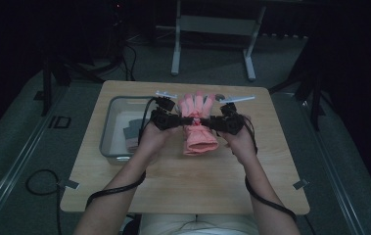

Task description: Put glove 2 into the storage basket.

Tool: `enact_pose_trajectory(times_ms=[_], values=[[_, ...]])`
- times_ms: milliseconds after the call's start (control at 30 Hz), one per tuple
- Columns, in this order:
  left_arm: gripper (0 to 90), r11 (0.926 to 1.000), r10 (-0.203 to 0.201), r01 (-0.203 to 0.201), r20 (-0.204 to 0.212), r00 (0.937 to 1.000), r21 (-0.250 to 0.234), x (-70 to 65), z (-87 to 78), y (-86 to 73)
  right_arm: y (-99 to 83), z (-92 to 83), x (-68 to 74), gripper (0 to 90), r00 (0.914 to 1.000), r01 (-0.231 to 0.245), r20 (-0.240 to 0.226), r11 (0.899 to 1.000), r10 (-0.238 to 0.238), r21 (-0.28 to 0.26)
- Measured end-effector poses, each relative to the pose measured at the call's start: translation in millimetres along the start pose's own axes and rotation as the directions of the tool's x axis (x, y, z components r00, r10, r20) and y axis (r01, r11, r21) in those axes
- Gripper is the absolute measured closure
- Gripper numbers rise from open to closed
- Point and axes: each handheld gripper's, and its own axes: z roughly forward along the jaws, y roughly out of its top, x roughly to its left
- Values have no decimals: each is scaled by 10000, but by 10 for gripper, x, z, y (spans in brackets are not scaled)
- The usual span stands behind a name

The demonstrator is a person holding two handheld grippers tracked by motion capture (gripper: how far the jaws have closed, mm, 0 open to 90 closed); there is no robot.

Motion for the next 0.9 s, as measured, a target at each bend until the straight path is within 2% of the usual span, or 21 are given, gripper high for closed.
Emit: enact_pose_trajectory(times_ms=[133,167,233,467,567,600,733,767,900], values=[[763,9998,-51,47,-192,9998,-211,75,-181,58,182,70,108,663,9997,201,-106,9998,-202,-55],[763,9998,-51,47,-192,9998,-211,75,-181,58,182,70,108,663,9997,201,-106,9998,-202,-55],[763,9997,7,-17,-445,9990,-227,127,-302,92,295,139,186,663,9993,338,-177,9994,-339,-60],[763,9992,-83,47,-899,9959,-402,248,-589,139,517,305,372,663,9976,546,-425,9985,-550,-107],[763,9988,-170,124,-958,9953,-484,300,-673,138,584,359,432,663,9969,639,-458,9979,-641,-50],[763,9983,-248,193,-1028,9944,-549,351,-757,128,616,388,462,663,9965,675,-492,9977,-677,-54],[763,9983,-298,228,-1318,9908,-544,445,-912,102,741,552,608,663,9939,844,-722,9964,-840,34],[763,9983,-298,228,-1318,9908,-544,445,-912,102,741,552,608,663,9939,844,-722,9964,-840,34],[763,9967,-548,445,-1570,9861,-685,596,-1114,28,860,753,780,663,9904,1085,-879,9939,-1064,196]])
